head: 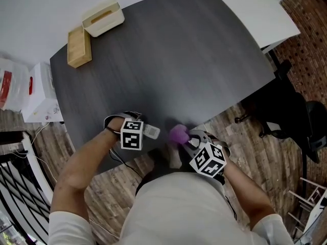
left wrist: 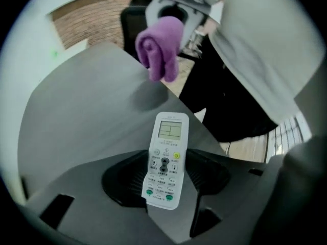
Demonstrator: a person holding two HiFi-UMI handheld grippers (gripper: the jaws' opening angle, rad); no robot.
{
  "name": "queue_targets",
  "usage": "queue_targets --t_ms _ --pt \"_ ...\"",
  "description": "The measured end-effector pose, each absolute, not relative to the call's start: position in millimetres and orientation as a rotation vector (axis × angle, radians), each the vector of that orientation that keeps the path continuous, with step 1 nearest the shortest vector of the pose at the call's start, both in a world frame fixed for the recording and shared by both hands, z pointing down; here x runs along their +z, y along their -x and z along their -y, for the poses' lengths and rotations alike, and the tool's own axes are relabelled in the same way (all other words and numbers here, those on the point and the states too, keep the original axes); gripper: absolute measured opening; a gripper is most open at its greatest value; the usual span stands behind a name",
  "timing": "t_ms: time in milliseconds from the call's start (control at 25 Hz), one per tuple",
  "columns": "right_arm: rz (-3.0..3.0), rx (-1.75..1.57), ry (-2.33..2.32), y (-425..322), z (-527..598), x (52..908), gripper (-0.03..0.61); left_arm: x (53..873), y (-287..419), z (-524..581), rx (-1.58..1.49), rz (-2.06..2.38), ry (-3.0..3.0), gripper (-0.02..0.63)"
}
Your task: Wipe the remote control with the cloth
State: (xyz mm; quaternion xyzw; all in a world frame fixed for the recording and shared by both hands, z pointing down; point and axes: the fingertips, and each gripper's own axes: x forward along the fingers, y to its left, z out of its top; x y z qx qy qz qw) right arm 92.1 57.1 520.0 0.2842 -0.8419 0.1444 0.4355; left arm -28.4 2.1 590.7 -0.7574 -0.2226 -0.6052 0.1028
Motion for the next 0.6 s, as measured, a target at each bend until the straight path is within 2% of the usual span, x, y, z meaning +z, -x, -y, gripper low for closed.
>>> queue_targets --t_ms 120,200,320,440,600 --pt "2.104 0.351 -0.758 -94 -46 515 0.098 575 14 -2 -1.802 0.422 2.835 0.232" --pt "2.104 0.34 -0.801 -96 -37 511 0.098 552 2 2 -1.633 0.236 3.369 0.232" --pt "2.102 0.291 -0.853 -96 -20 503 0.098 514 -8 16 -0.967 -0.037 4.097 0.232" --pt "2.112 0.2 -0.873 -89 5 489 0.099 492 -4 24 -0.191 -0.231 4.436 0.23" --pt "2.14 0.053 -0.845 -64 45 469 0.099 480 0 20 0.39 -0.275 4.52 0.229"
